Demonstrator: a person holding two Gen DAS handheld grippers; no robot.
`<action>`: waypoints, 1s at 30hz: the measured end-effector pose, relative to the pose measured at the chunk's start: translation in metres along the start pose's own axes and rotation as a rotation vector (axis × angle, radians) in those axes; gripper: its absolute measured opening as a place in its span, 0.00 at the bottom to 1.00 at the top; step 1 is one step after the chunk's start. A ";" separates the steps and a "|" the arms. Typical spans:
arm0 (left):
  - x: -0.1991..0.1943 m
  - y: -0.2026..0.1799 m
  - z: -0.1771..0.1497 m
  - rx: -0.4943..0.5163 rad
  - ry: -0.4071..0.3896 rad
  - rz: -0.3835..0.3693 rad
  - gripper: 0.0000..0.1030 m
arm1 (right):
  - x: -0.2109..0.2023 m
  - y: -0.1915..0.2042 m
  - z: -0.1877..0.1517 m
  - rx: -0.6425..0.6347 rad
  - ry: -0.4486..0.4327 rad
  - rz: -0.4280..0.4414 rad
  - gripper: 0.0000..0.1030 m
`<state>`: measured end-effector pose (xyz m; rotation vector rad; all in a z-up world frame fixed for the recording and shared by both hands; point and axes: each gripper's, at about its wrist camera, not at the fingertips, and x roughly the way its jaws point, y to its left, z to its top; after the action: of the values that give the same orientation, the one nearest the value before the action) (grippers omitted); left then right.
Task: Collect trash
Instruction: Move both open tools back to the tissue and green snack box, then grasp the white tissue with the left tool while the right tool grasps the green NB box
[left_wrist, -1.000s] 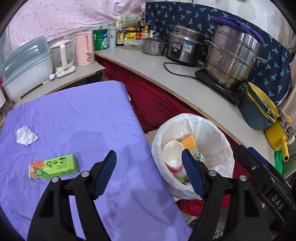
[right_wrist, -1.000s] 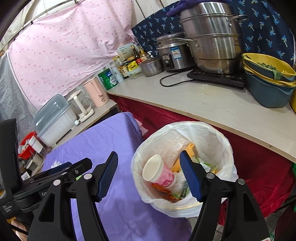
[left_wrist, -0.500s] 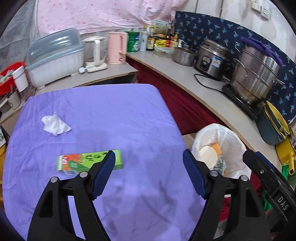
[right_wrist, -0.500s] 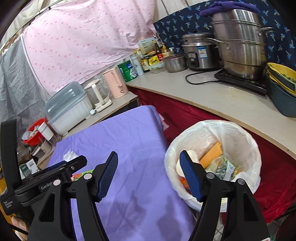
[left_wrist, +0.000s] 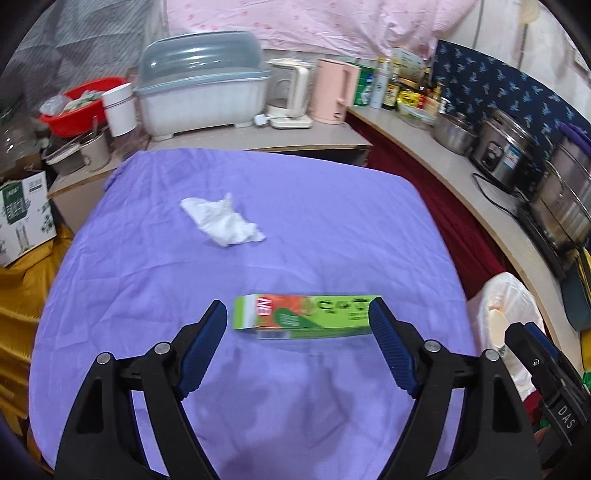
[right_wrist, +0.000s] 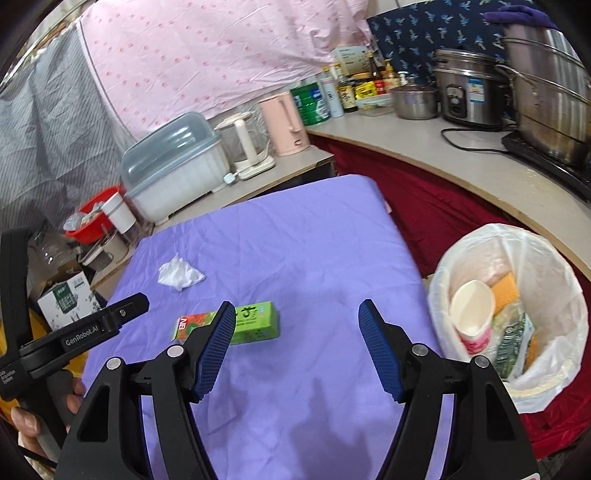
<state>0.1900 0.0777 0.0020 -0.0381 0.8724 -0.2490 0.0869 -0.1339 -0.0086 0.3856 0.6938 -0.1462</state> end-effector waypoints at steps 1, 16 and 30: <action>0.002 0.008 0.001 -0.010 0.003 0.014 0.73 | 0.006 0.005 0.000 -0.007 0.008 0.008 0.65; 0.061 0.081 0.029 -0.133 0.073 0.095 0.77 | 0.101 0.061 0.007 -0.097 0.127 0.088 0.65; 0.158 0.100 0.073 -0.201 0.146 0.093 0.72 | 0.187 0.070 0.027 -0.105 0.201 0.102 0.65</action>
<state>0.3629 0.1328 -0.0839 -0.1674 1.0396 -0.0769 0.2637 -0.0809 -0.0898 0.3371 0.8741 0.0262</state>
